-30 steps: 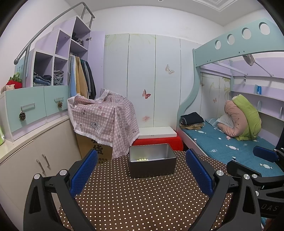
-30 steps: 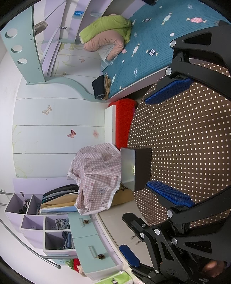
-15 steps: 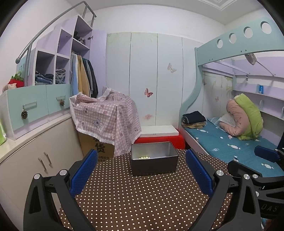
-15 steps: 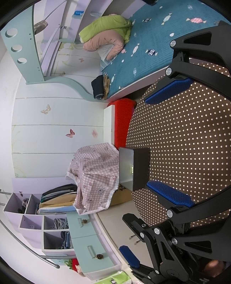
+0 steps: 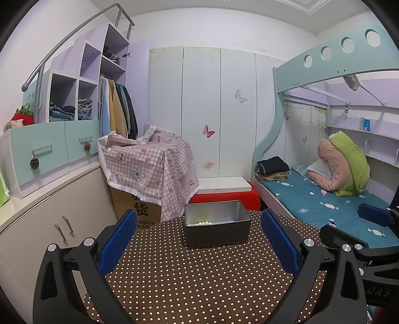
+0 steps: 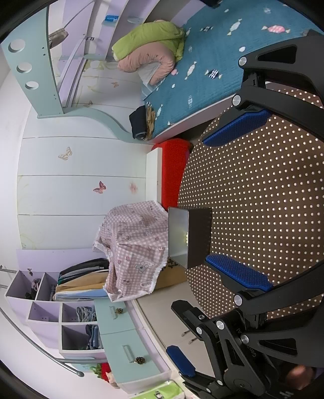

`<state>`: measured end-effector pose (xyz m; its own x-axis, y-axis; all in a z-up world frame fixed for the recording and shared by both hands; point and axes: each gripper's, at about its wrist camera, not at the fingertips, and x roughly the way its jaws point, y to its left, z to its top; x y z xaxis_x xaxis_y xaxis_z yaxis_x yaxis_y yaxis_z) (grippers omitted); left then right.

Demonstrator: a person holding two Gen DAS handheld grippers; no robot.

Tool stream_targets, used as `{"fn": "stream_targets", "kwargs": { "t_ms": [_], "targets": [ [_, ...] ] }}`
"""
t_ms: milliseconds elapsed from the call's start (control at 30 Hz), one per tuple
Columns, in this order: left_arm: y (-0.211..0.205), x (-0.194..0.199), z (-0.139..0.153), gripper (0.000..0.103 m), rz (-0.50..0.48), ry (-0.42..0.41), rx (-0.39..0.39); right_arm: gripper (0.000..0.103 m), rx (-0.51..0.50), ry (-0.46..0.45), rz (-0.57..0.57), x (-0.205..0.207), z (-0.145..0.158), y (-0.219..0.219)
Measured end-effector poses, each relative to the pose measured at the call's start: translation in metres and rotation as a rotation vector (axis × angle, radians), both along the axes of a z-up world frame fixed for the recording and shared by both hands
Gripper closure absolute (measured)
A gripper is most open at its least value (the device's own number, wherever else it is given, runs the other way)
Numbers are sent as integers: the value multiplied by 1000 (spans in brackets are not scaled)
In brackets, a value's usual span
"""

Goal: Organize jewelry

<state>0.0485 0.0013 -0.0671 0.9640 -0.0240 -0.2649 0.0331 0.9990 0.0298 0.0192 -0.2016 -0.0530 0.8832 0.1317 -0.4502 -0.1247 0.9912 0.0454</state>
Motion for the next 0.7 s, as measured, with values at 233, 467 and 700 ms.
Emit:
{"fn": "stream_targets", "kwargs": {
  "t_ms": [233, 467, 700],
  "targets": [
    [1, 1, 0, 7, 0, 2, 0, 18, 0, 1, 0, 0, 0, 0],
    [1, 1, 1, 7, -1, 2, -1, 18, -1, 0, 0, 0, 0, 1],
    [0, 6, 2, 7, -21, 2, 3, 18, -1, 3, -3, 1, 2, 0]
  ]
}}
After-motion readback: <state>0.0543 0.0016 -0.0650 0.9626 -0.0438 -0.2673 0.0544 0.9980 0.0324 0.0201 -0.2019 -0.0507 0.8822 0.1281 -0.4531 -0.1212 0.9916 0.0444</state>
